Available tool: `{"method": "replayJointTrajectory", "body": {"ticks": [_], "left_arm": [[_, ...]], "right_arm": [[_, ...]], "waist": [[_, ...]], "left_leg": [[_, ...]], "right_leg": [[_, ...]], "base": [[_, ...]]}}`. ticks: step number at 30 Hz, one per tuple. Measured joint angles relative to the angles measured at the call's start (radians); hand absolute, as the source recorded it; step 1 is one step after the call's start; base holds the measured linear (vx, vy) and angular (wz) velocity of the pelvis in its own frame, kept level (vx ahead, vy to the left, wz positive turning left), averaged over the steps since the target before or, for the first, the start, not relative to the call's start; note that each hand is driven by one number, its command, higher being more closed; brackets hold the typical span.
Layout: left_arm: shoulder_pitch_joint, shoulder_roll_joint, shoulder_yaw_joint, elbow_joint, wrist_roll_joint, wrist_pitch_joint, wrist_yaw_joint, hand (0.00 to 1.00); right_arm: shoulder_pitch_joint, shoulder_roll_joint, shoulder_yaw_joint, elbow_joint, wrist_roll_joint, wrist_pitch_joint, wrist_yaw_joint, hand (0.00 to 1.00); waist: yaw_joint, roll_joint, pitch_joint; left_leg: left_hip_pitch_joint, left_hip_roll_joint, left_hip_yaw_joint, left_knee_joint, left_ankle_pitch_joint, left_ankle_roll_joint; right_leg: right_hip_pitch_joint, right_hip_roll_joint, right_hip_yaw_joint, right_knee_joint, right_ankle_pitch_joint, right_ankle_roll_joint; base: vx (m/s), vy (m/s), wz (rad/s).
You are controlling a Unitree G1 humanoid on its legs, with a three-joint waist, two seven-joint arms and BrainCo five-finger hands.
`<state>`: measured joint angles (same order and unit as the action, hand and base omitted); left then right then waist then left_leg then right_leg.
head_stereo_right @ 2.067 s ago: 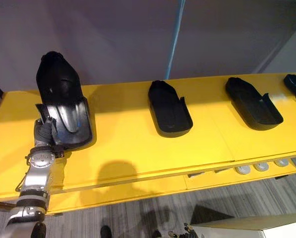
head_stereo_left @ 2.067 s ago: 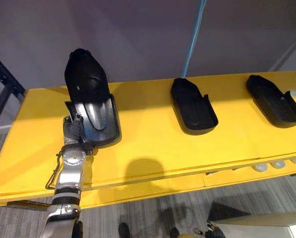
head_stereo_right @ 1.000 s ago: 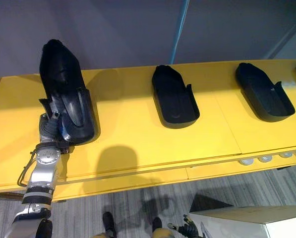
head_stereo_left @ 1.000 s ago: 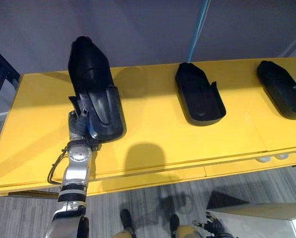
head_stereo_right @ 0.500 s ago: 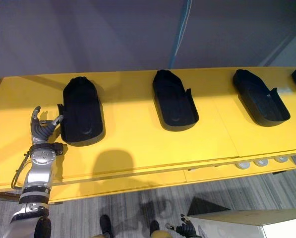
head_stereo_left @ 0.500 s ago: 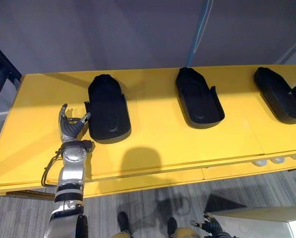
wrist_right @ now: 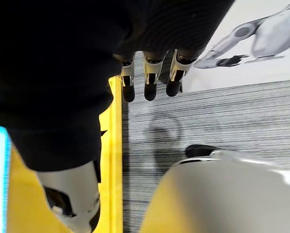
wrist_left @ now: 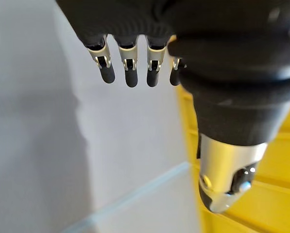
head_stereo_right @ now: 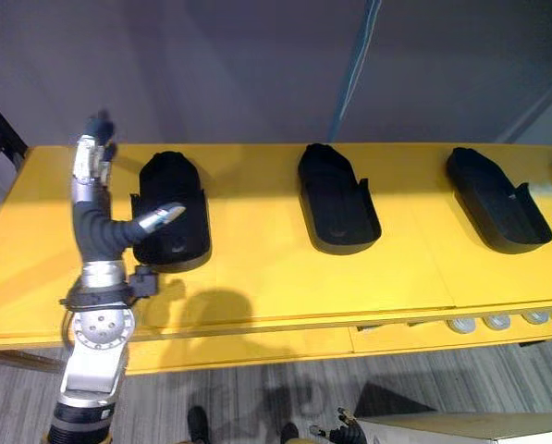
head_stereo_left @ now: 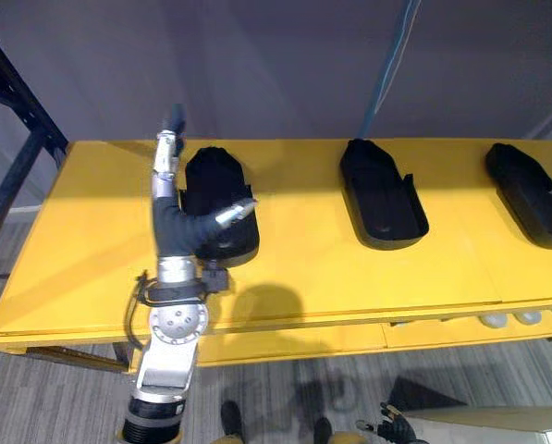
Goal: Walk over and take plastic housings, then place them on the shelf
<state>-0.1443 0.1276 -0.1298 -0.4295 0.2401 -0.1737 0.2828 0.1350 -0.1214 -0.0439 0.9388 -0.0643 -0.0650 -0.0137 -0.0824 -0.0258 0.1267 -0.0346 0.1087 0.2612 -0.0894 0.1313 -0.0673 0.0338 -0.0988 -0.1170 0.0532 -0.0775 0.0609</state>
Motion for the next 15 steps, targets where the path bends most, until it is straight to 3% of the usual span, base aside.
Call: {"method": "replayJointTrajectory", "body": {"ticks": [1, 8, 15], "left_arm": [[0.014, -0.004, -0.020, 0.002, 0.001, 0.000, -0.015, 1.00], [0.032, -0.001, -0.082, 0.027, 0.001, 0.000, -0.053, 1.00], [0.099, -0.013, -0.178, 0.179, 0.021, 0.003, -0.108, 1.00]], "right_arm": [[0.000, -0.003, 0.007, 0.011, -0.001, 0.000, 0.000, 0.00], [0.003, -0.004, 0.011, 0.036, -0.002, 0.000, -0.001, 0.00], [0.007, -0.002, 0.016, 0.036, -0.002, 0.000, -0.003, 0.00]], "waist": [[0.000, 0.005, -0.003], [0.002, 0.002, -0.017], [0.000, 0.002, -0.033]], "left_leg": [[0.001, 0.002, 0.002, -0.002, 0.000, 0.000], [0.001, 0.006, 0.022, -0.002, 0.002, 0.002], [0.019, 0.012, 0.038, 0.001, 0.002, 0.001]], "right_leg": [[-0.001, 0.002, 0.002, 0.002, 0.000, 0.000], [-0.014, 0.004, 0.025, 0.009, 0.003, 0.004], [-0.007, 0.010, 0.034, 0.008, 0.005, 0.005]], "base": [[-0.06, 0.012, -0.04], [-0.02, 0.010, -0.09], [0.00, 0.002, -0.06]]}}
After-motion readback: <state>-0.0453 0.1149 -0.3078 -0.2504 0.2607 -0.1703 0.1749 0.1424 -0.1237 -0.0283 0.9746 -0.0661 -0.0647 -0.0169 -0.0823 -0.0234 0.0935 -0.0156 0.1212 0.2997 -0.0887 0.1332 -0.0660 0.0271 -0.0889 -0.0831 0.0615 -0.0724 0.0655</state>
